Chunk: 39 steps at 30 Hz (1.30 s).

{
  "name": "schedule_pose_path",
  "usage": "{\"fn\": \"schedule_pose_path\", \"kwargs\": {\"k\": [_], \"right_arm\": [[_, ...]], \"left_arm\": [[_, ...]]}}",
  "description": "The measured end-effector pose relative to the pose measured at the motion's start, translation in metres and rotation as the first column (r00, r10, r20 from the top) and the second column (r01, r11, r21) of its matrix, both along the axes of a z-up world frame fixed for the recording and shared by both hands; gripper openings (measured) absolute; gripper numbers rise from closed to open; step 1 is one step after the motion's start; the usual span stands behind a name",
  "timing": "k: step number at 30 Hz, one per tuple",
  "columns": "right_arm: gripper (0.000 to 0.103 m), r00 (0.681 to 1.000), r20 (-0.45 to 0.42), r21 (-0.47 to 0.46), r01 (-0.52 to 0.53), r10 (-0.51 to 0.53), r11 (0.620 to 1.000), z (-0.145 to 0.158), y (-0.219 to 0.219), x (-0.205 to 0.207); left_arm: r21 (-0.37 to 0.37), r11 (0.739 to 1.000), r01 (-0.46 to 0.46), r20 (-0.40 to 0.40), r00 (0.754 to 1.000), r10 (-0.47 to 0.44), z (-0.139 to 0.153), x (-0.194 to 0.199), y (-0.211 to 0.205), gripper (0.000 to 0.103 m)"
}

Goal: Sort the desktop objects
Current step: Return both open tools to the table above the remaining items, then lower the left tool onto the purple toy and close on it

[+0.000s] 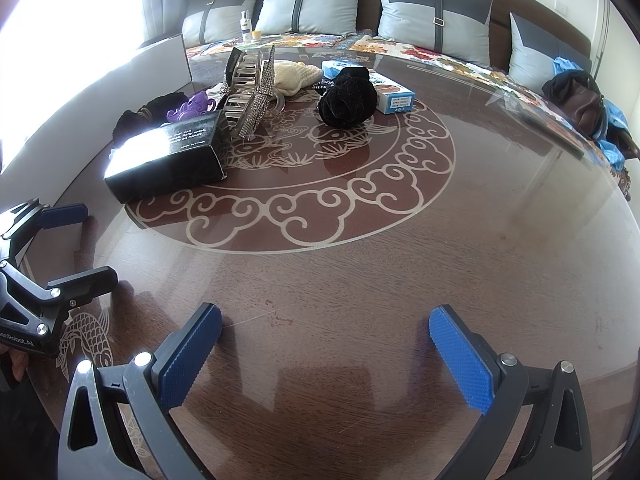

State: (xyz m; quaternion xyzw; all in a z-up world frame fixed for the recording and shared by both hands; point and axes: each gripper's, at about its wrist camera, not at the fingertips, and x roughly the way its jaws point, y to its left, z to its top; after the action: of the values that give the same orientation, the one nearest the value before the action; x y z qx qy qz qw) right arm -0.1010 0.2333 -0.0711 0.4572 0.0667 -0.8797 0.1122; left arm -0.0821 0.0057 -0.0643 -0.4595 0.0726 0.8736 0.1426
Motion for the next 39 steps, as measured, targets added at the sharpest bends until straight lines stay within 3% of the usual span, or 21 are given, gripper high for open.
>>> {"fn": "schedule_pose_path", "kwargs": {"k": [4,8,11,16,20,22,24,27,31,35,39], "right_arm": [[0.103,1.000,0.000,0.000,0.000,0.000,1.000,0.000,0.000,0.000],[0.103,1.000,0.000,0.000,0.000,0.000,1.000,0.000,0.000,0.000],[0.103,1.000,0.000,0.000,0.000,0.000,1.000,0.000,0.000,0.000],[0.103,1.000,0.000,0.000,0.000,0.000,1.000,0.000,0.000,0.000],[0.103,1.000,0.000,0.000,-0.001,0.001,1.000,0.000,0.000,0.000],[0.103,1.000,-0.001,0.000,-0.001,0.001,1.000,0.000,0.000,0.000],[0.103,1.000,-0.001,0.001,0.001,-0.001,1.000,0.001,0.000,0.000],[0.103,1.000,-0.001,0.001,0.008,-0.008,1.000,0.001,0.000,0.000],[0.103,0.999,-0.002,-0.001,0.034,-0.034,0.999,0.002,0.003,-0.001],[0.103,0.999,-0.002,0.000,0.038,-0.038,0.999,0.002,0.003,-0.002],[0.103,0.999,-0.002,0.000,0.038,-0.038,0.999,0.001,0.003,-0.002]], "left_arm": [[0.004,0.999,-0.044,0.022,0.999,0.044,0.002,0.017,-0.012,0.103],[0.053,0.989,-0.135,-0.024,0.990,0.136,0.023,0.008,-0.027,0.103],[0.028,0.966,-0.257,-0.060,0.964,0.258,0.041,-0.018,-0.035,0.103],[-0.017,0.906,-0.422,-0.011,0.906,0.422,0.035,-0.054,-0.044,0.103],[-0.022,0.912,-0.410,0.028,0.912,0.410,0.017,-0.069,-0.034,0.103],[0.028,0.924,-0.381,0.048,0.924,0.379,0.013,-0.076,-0.024,0.103],[0.108,0.950,-0.292,0.097,0.954,0.283,0.009,-0.083,-0.006,0.103],[0.099,0.982,-0.159,0.109,0.983,0.148,0.007,-0.087,0.028,0.103],[0.080,0.981,-0.178,0.073,0.982,0.172,0.013,-0.093,0.017,0.103],[0.085,0.973,-0.213,0.106,0.973,0.203,0.015,-0.115,-0.010,0.102],[0.047,0.982,-0.185,0.136,0.975,0.177,0.011,-0.136,-0.015,0.103]]}}
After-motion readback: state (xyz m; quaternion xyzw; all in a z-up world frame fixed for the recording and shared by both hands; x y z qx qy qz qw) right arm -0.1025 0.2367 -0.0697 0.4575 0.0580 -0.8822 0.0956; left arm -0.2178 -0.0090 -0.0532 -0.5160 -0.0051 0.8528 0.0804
